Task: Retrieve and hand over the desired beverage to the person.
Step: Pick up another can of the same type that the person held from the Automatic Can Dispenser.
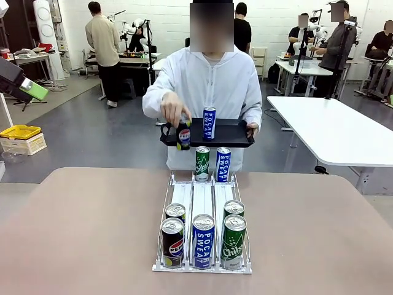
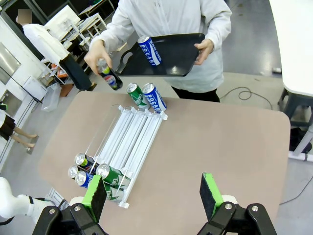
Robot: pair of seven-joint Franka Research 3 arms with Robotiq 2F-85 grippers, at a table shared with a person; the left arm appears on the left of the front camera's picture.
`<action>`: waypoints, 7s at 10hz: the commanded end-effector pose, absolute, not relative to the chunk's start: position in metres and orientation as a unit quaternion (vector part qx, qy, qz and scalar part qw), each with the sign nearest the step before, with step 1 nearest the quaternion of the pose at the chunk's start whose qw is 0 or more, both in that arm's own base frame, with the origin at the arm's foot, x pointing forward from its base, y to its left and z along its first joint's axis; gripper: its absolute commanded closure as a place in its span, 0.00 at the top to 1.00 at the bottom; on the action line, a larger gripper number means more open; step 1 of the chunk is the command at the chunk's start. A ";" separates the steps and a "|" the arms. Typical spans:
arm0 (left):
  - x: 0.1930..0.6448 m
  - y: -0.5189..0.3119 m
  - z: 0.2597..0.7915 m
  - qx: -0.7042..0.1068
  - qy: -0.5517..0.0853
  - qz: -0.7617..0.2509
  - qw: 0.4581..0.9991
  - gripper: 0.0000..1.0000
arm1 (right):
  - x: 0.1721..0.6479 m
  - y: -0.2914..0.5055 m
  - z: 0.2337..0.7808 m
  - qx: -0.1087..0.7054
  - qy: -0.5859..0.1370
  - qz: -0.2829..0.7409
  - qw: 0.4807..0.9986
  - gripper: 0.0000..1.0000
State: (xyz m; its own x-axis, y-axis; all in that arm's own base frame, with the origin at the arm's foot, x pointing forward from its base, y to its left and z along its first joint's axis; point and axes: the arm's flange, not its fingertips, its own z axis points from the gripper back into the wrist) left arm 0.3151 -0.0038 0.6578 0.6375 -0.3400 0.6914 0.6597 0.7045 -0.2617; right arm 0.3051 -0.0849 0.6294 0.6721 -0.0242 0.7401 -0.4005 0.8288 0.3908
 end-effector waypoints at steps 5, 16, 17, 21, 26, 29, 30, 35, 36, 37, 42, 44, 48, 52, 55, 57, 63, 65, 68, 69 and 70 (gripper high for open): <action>0.315 -0.004 0.658 -0.255 -0.314 -0.289 0.868 1.00 | 0.308 -0.084 0.628 0.284 -0.392 0.115 0.867 1.00; 0.315 -0.004 0.658 -0.255 -0.314 -0.288 0.868 1.00 | 0.308 -0.084 0.628 0.284 -0.392 0.115 0.867 1.00; 0.323 -0.035 0.658 -0.230 -0.274 -0.290 0.887 1.00 | 0.308 -0.084 0.628 0.284 -0.392 0.115 0.867 1.00; 0.353 -0.212 0.599 -0.112 -0.004 -0.299 0.948 1.00 | 0.308 -0.084 0.628 0.284 -0.392 0.115 0.867 1.00; 0.334 -0.300 0.545 -0.019 0.095 -0.110 0.989 1.00 | 0.308 -0.084 0.628 0.284 -0.392 0.115 0.867 1.00; 0.334 -0.307 0.519 -0.015 0.038 -0.091 0.995 1.00 | 0.308 -0.084 0.628 0.284 -0.392 0.115 0.867 1.00; 0.334 -0.308 0.514 -0.013 0.021 -0.097 0.995 1.00 | 0.308 -0.084 0.628 0.284 -0.392 0.115 0.867 1.00; 0.338 -0.311 0.512 -0.022 0.025 -0.108 0.994 1.00 | 0.308 -0.084 0.628 0.284 -0.392 0.115 0.867 1.00; 0.338 -0.311 0.512 -0.022 0.025 -0.108 0.994 1.00 | 0.308 -0.084 0.628 0.284 -0.392 0.115 0.867 1.00; 0.338 -0.311 0.512 -0.022 0.025 -0.108 0.994 1.00 | 0.308 -0.084 0.628 0.284 -0.392 0.115 0.867 1.00; 0.338 -0.311 0.509 -0.022 0.020 -0.109 0.994 1.00 | 0.308 -0.084 0.628 0.284 -0.392 0.115 0.867 1.00; 0.324 -0.336 0.487 0.019 -0.013 -0.100 0.995 1.00 | 0.308 -0.084 0.628 0.284 -0.392 0.115 0.867 1.00; 0.311 -0.349 0.456 0.019 -0.041 -0.074 0.996 1.00 | 0.308 -0.084 0.628 0.284 -0.392 0.115 0.867 1.00; 0.312 -0.352 0.431 0.021 -0.054 -0.052 0.997 1.00 | 0.308 -0.084 0.628 0.284 -0.392 0.115 0.867 1.00; 0.316 -0.352 0.426 0.004 -0.056 -0.044 0.997 1.00 | 0.308 -0.084 0.628 0.284 -0.392 0.115 0.867 1.00; 0.322 -0.353 0.429 -0.001 -0.061 -0.039 0.997 1.00 | 0.308 -0.084 0.628 0.284 -0.392 0.115 0.867 1.00; 0.332 -0.352 0.422 -0.004 -0.052 -0.025 0.998 1.00 | 0.308 -0.084 0.628 0.284 -0.392 0.115 0.867 1.00; 0.335 -0.352 0.418 -0.008 -0.048 -0.022 0.999 1.00 | 0.308 -0.084 0.628 0.284 -0.392 0.115 0.867 1.00; 0.338 -0.353 0.411 -0.010 -0.046 -0.022 0.999 1.00 | 0.308 -0.084 0.628 0.284 -0.392 0.115 0.867 1.00; 0.339 -0.352 0.412 -0.011 -0.047 -0.022 0.999 1.00 | 0.308 -0.084 0.628 0.284 -0.392 0.115 0.867 1.00; 0.339 -0.352 0.411 -0.012 -0.049 -0.022 0.998 1.00 | 0.308 -0.084 0.628 0.284 -0.392 0.115 0.867 1.00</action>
